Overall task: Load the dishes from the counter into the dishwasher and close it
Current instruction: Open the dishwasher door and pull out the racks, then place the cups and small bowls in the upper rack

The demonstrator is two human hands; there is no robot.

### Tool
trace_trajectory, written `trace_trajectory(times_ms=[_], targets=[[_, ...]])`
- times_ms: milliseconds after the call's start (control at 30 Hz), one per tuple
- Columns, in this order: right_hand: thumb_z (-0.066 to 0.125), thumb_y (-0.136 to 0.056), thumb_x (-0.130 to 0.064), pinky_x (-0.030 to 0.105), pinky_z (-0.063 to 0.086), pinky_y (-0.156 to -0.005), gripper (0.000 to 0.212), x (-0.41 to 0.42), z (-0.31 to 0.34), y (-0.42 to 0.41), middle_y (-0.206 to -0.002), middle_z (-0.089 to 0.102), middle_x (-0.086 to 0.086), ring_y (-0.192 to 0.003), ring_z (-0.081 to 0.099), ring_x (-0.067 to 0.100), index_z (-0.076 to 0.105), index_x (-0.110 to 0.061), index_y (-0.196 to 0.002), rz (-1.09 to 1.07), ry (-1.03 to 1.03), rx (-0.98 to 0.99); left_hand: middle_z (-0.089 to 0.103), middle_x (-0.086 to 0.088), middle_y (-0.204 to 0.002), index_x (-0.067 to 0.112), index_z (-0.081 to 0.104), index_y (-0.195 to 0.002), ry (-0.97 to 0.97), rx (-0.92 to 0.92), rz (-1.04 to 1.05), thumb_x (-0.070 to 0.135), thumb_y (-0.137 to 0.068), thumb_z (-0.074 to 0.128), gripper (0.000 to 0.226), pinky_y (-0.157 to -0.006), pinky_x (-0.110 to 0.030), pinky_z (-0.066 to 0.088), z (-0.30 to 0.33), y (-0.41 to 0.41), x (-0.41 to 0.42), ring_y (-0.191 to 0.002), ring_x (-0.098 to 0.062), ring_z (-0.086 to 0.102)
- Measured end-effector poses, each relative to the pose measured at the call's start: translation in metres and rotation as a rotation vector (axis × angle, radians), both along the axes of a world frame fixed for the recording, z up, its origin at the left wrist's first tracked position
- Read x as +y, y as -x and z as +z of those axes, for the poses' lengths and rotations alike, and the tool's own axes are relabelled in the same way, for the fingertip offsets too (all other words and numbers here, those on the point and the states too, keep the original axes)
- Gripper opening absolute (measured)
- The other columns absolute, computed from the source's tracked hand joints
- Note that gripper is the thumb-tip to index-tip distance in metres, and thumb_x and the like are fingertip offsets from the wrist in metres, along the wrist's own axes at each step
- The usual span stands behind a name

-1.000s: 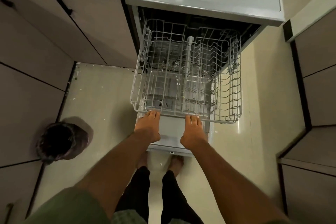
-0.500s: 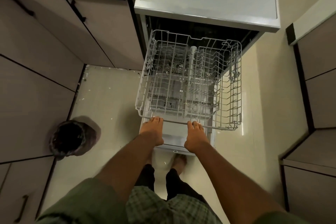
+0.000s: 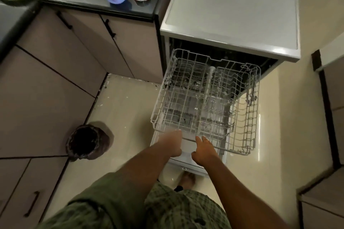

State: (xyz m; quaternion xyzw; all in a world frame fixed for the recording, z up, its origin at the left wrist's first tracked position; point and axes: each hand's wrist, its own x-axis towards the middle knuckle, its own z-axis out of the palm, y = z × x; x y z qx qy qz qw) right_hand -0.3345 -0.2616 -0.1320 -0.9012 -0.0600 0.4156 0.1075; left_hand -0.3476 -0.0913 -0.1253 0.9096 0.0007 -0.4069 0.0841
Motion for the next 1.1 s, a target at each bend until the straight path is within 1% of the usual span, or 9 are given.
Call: trace_trajectory(times_ms=[133,367,467,567,633,767,900,1000,1100], targets=[[0.059,-0.100,-0.026,0.045,0.026,-0.127,0.081,0.025,0.006,-0.012,-0.175,0.002,0.012,-0.161,0.010,0.032,0.013,-0.019,-0.167,0.083,-0.032,-0.060,0.010,-0.013,-0.174,0.007,0.000,-0.166,0.024,-0.039,0.086,0.032,-0.097,0.065,0.097,-0.126,-0.045,0.027,0.009,0.000,0.003,-0.158,-0.030,0.022],[0.061,-0.097,-0.021,0.046,0.028,-0.125,0.084,0.091,0.021,-0.024,-0.175,0.003,0.009,-0.160,0.015,0.031,0.016,-0.025,-0.167,0.202,-0.082,-0.109,0.009,-0.015,-0.173,0.004,0.000,-0.165,0.035,-0.130,0.226,0.031,-0.101,0.060,0.092,-0.127,-0.042,0.023,0.014,0.009,0.051,-0.159,-0.029,0.019],[0.063,-0.096,-0.022,0.046,0.029,-0.124,0.086,0.126,0.027,-0.028,-0.176,0.002,0.009,-0.161,0.015,0.031,0.014,-0.026,-0.167,0.202,-0.095,-0.127,0.009,-0.012,-0.174,0.005,0.000,-0.165,0.047,-0.157,0.231,0.032,-0.101,0.058,0.091,-0.128,-0.044,0.022,0.013,0.005,0.086,-0.160,-0.027,0.017],[0.065,-0.096,-0.028,0.046,0.028,-0.127,0.086,0.171,0.037,-0.029,-0.174,0.008,0.013,-0.159,0.018,0.034,0.018,-0.023,-0.167,0.207,-0.101,-0.157,0.014,-0.012,-0.173,0.006,0.004,-0.165,0.094,-0.205,0.209,0.032,-0.101,0.058,0.088,-0.127,-0.044,0.024,0.019,0.003,0.125,-0.159,-0.026,0.021],[0.067,-0.094,-0.026,0.044,0.030,-0.126,0.086,0.207,0.044,-0.025,-0.174,0.012,0.012,-0.159,0.019,0.032,0.020,-0.022,-0.165,0.213,-0.110,-0.161,0.016,-0.012,-0.172,0.006,0.005,-0.165,0.116,-0.224,0.179,0.030,-0.100,0.059,0.088,-0.126,-0.043,0.026,0.026,0.005,0.156,-0.158,-0.025,0.023],[0.069,-0.093,-0.021,0.044,0.031,-0.125,0.092,0.279,0.055,-0.017,-0.175,0.003,0.009,-0.160,0.018,0.032,0.014,-0.025,-0.167,0.168,-0.104,-0.205,0.008,-0.013,-0.174,0.005,-0.002,-0.165,0.123,-0.248,0.132,0.030,-0.102,0.057,0.090,-0.128,-0.042,0.021,0.037,0.009,0.225,-0.160,-0.025,0.015],[0.073,-0.088,-0.026,0.046,0.031,-0.124,0.103,0.343,0.058,-0.016,-0.176,-0.001,0.006,-0.160,0.016,0.032,0.008,-0.032,-0.167,0.111,-0.113,-0.256,0.001,-0.012,-0.174,0.005,-0.006,-0.165,0.092,-0.300,0.125,0.033,-0.102,0.057,0.093,-0.130,-0.040,0.017,0.044,0.006,0.293,-0.161,-0.024,0.008],[0.070,-0.092,-0.031,0.046,0.032,-0.125,0.101,0.376,0.061,-0.017,-0.176,-0.004,0.007,-0.160,0.016,0.032,0.003,-0.032,-0.167,0.118,-0.108,-0.303,-0.001,-0.011,-0.175,0.006,-0.006,-0.165,0.066,-0.331,0.161,0.034,-0.103,0.058,0.094,-0.130,-0.039,0.016,0.049,0.001,0.337,-0.162,-0.024,0.005],[0.068,-0.094,-0.031,0.045,0.031,-0.126,0.098,0.399,0.069,-0.021,-0.176,-0.003,0.007,-0.160,0.016,0.032,0.003,-0.031,-0.167,0.120,-0.098,-0.349,-0.002,-0.013,-0.174,0.004,-0.008,-0.164,0.039,-0.340,0.169,0.026,-0.104,0.055,0.090,-0.130,-0.039,0.015,0.052,-0.004,0.371,-0.162,-0.024,0.004]])
